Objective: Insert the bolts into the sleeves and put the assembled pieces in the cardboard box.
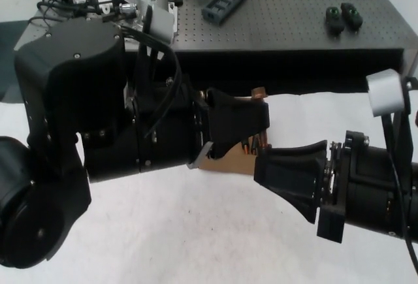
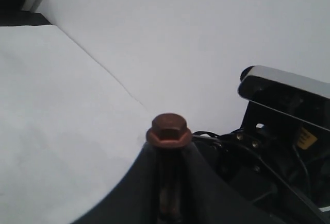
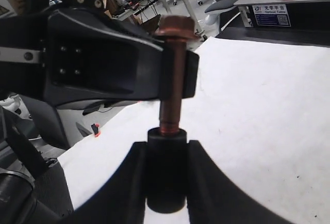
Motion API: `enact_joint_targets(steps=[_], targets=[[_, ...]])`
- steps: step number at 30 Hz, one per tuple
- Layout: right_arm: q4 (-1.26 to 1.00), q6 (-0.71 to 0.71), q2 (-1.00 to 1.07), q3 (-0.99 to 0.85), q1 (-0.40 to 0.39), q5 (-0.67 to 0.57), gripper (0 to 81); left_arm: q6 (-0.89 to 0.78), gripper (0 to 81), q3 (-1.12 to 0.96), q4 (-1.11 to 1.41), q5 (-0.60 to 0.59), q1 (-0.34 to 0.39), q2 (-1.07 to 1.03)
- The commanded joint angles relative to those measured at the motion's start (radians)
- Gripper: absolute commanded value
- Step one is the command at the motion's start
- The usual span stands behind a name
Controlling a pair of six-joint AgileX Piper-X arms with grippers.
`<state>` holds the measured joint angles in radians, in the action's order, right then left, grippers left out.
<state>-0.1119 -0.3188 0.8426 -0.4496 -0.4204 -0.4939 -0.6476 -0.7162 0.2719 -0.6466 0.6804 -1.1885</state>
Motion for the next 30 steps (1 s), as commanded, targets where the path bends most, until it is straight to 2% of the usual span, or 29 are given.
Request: enact_joint_targets(steps=[1, 2, 4, 6, 7, 8, 9, 14, 19, 22, 27, 30], targets=[[-0.032, 0.024, 0.012, -0.011, 0.0, -0.029, 4.6, -0.003, 1.5, -0.004, 0.012, -0.049, 0.002, 0.01], [-0.038, 0.024, 0.012, -0.011, 0.0, -0.039, 4.6, -0.003, 5.5, -0.004, 0.009, -0.053, 0.002, 0.01], [-0.044, 0.024, 0.012, -0.011, 0.0, -0.04, 4.6, -0.003, 19.3, -0.004, -0.006, -0.053, 0.002, 0.01], [-0.05, 0.028, 0.012, -0.011, 0.003, -0.034, 4.6, -0.003, 42.3, -0.004, -0.023, -0.031, 0.002, 0.01], [-0.06, 0.027, 0.012, -0.011, 0.006, -0.03, 4.6, -0.009, 50.5, -0.004, -0.035, -0.009, 0.002, 0.01], [-0.068, 0.028, 0.012, -0.011, 0.013, -0.016, 4.6, -0.022, 56.8, -0.004, -0.049, 0.022, 0.002, 0.01], [-0.073, 0.028, 0.012, -0.011, 0.022, 0.013, 4.6, -0.026, 58.2, -0.004, -0.066, 0.05, 0.002, 0.01], [-0.073, 0.08, 0.077, -0.028, 0.093, 0.172, 4.6, 0.046, 54.5, -0.004, -0.126, 0.187, 0.0, 0.01], [-0.058, 0.136, 0.334, -0.144, 0.141, 0.219, 4.6, 0.123, 52.1, -0.004, -0.191, 0.339, -0.029, 0.01], [-0.058, 0.184, 0.518, -0.261, 0.14, 0.263, 4.6, 0.164, 38.7, -0.004, -0.256, 0.36, -0.06, 0.01], [0.023, 0.19, 0.782, -0.483, 0.14, 0.328, 4.6, 0.266, 1.1, -0.004, -0.374, 0.37, -0.092, 0.031], [0.093, 0.208, 0.928, -0.621, 0.14, 0.373, 4.6, 0.355, 0.8, -0.004, -0.444, 0.428, -0.092, 0.064]])
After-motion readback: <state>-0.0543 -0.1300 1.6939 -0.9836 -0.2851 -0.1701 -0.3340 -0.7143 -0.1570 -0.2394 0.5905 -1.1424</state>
